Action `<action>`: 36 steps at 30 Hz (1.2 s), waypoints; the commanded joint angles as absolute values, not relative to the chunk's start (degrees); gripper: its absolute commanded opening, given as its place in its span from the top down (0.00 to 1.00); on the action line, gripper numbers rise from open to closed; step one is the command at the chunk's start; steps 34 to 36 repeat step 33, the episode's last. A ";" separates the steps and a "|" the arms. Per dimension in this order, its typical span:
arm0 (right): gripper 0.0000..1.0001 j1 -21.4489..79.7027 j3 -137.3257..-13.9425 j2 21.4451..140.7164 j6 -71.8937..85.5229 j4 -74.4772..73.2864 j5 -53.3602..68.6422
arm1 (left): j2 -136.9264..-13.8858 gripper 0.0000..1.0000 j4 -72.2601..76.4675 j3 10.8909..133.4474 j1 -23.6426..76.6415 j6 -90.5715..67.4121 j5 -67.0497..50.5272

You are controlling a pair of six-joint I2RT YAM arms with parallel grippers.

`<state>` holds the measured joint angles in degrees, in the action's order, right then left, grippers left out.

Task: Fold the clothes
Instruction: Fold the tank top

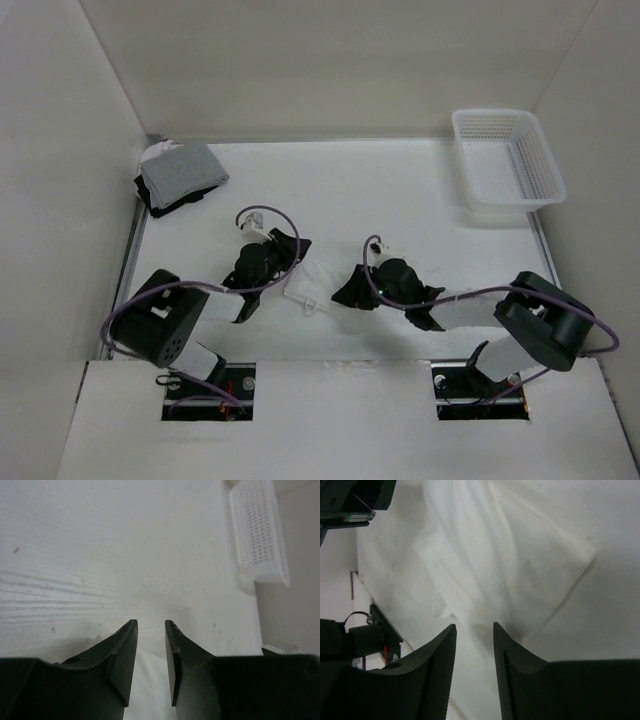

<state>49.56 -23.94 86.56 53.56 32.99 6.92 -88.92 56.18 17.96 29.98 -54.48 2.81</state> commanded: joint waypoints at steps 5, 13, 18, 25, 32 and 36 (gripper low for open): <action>0.43 46.46 -29.79 73.14 45.63 30.41 7.04 | -67.44 0.55 43.02 18.19 24.67 -50.63 5.97; 0.28 38.29 -19.62 59.17 41.66 37.51 -7.89 | -54.68 0.45 9.96 20.04 15.17 -42.55 11.77; 0.21 33.10 -13.81 56.77 41.04 41.83 -14.14 | -47.65 0.38 1.24 17.32 10.07 -43.06 13.54; 0.22 31.59 -13.97 61.96 42.89 42.28 -12.31 | -46.40 0.35 1.23 17.14 8.13 -43.86 9.67; 0.21 31.86 -14.24 62.40 42.80 42.28 -12.13 | -51.32 0.35 5.27 16.96 10.41 -44.12 8.09; 0.21 31.86 -14.24 62.40 42.80 42.28 -12.13 | -51.76 0.34 5.27 17.14 10.67 -44.12 8.00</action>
